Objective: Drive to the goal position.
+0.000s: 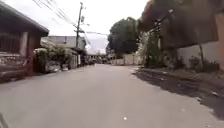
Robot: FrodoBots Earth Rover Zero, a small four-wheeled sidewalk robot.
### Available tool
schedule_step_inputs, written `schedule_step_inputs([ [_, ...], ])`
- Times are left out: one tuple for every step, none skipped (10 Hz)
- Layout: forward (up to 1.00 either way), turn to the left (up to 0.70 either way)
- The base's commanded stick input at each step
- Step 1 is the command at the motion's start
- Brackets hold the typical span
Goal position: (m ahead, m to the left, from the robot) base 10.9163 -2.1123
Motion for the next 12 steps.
schedule_step_inputs([
  [1.00,0.00],
  [1.00,0.00],
  [1.00,0.00],
  [1.00,0.00],
  [1.00,0.00],
  [1.00,0.00],
  [1.00,0.00],
  [1.00,0.00],
  [1.00,0.00],
  [1.00,0.00],
  [1.00,0.00],
  [1.00,0.00],
])
